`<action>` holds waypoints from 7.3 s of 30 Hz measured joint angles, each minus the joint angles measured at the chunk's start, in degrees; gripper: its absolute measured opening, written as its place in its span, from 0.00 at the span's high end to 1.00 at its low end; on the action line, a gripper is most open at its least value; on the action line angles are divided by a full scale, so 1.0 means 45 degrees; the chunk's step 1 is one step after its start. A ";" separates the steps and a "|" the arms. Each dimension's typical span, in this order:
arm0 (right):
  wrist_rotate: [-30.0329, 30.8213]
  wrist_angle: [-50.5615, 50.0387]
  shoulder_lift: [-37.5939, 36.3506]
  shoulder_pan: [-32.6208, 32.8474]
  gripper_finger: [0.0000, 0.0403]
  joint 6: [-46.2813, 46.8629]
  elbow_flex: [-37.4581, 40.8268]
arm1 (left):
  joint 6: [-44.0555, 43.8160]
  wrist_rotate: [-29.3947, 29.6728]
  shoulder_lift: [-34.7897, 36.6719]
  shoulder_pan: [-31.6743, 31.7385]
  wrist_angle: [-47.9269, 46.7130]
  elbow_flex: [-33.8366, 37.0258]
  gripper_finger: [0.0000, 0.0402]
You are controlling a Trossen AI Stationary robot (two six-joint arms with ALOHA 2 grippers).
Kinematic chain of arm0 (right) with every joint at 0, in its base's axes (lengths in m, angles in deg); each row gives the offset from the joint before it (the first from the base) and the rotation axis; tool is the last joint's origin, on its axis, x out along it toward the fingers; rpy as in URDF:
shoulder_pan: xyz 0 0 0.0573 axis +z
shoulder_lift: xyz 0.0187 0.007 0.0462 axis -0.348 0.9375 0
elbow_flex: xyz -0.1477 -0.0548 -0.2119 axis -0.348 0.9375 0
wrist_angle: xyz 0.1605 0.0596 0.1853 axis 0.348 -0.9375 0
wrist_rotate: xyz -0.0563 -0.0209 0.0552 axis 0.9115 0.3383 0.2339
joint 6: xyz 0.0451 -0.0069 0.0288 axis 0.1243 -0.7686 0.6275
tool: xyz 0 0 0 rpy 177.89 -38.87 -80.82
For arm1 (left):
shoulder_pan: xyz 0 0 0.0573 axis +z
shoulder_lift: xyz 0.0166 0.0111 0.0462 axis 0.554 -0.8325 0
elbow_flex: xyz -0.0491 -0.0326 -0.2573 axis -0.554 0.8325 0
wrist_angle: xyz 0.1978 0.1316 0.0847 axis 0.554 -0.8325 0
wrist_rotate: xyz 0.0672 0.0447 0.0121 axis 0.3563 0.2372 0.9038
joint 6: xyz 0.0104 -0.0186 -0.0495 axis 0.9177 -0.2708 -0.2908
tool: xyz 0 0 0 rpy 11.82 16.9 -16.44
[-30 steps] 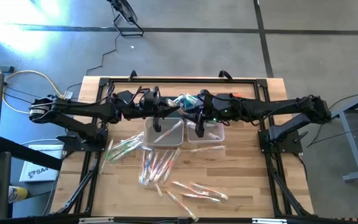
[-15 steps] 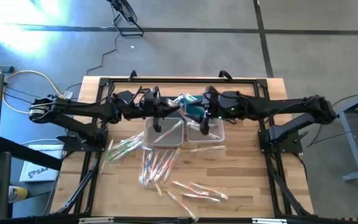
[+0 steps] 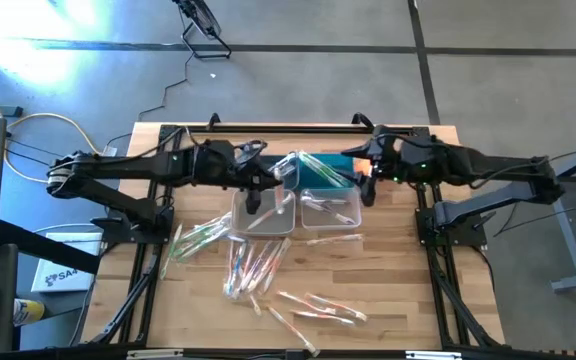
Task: Pick & Place Toothbrushes
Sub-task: Put the orange toothbrush into the gray bin
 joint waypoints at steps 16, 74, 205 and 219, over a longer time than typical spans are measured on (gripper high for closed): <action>0.0566 -0.0369 -0.0109 -0.0005 0.44 -0.0013 0.0000 | 0.0549 0.1679 -0.0443 0.0281 -0.6905 -0.1775 0.97; 0.1150 -0.1025 -0.0105 -0.0005 0.44 0.1311 0.0005 | 0.4551 0.1495 -0.5858 -0.0648 -0.5919 -0.1777 0.82; 0.0520 -0.3976 0.5335 0.5164 0.99 0.8226 0.0000 | 0.2889 0.1258 0.9253 -0.0648 -0.1992 0.4187 1.00; 0.1755 -0.5284 0.8770 0.5490 0.99 1.0788 0.0000 | 0.2890 0.1258 0.9253 -0.0648 -0.3001 0.4187 1.00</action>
